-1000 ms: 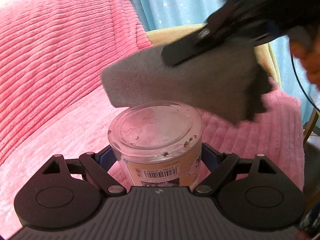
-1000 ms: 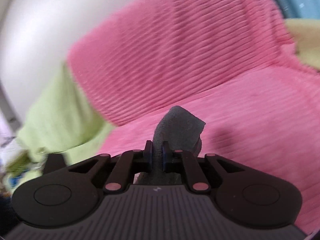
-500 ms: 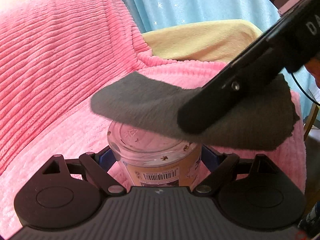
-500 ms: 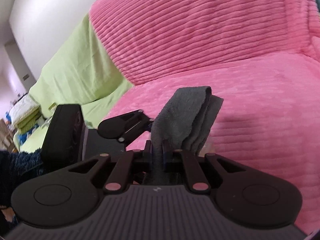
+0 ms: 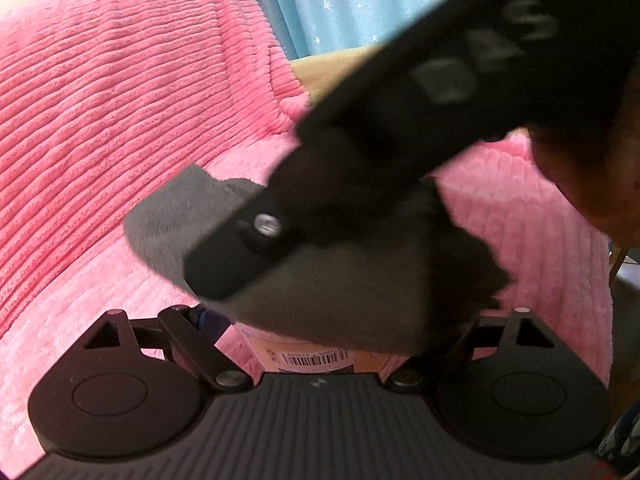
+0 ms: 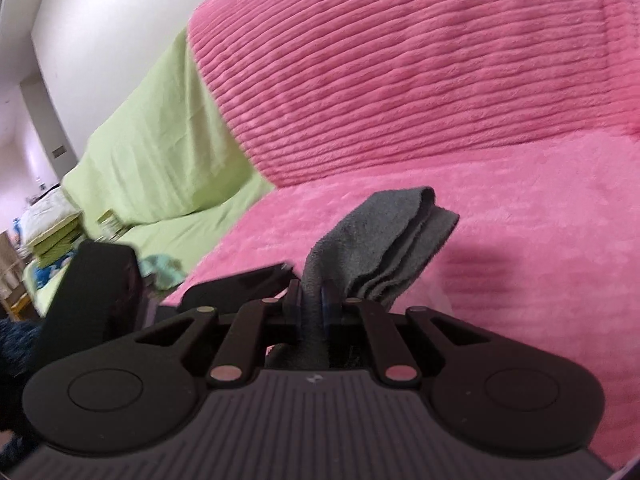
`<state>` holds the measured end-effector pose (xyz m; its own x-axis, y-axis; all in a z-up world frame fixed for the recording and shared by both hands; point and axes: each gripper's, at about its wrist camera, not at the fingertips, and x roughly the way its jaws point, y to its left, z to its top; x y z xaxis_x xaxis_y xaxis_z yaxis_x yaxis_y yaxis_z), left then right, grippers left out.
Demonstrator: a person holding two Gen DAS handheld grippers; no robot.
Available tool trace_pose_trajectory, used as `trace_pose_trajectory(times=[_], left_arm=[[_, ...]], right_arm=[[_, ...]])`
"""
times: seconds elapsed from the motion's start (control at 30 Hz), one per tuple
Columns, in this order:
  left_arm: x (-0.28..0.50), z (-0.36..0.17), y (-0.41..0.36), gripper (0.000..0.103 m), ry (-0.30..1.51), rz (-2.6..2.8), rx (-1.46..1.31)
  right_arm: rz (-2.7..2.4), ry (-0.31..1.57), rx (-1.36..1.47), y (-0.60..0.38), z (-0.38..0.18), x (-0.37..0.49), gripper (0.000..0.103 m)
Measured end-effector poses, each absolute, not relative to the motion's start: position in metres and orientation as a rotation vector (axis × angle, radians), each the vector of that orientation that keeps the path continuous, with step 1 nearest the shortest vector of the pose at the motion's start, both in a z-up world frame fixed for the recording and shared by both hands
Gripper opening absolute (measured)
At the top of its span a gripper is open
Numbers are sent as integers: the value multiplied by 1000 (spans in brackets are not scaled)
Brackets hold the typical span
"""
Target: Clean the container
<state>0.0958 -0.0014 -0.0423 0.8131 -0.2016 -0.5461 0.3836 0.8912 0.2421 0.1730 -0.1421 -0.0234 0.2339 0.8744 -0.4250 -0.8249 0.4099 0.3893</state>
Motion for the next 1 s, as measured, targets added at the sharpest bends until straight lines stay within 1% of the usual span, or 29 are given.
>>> trace_pose_trajectory(times=[0.23, 0.43, 0.6, 0.83, 0.9, 1.0], left_arm=[[98, -43, -2, 88, 542, -311, 339], [98, -43, -2, 88, 541, -311, 325], [97, -42, -3, 87, 534, -313, 332], [96, -40, -1, 88, 531, -318, 332], [97, -40, -1, 88, 535, -329, 324], [97, -42, -3, 88, 535, -329, 329]], right_arm=[[1015, 563, 92, -129, -27, 180, 5], [858, 512, 57, -123, -28, 186, 7], [782, 541, 70, -132, -25, 192, 8], [622, 641, 59, -176, -23, 194, 8], [674, 630, 138, -194, -17, 187, 8], [849, 562, 248, -216, -6, 170, 8]])
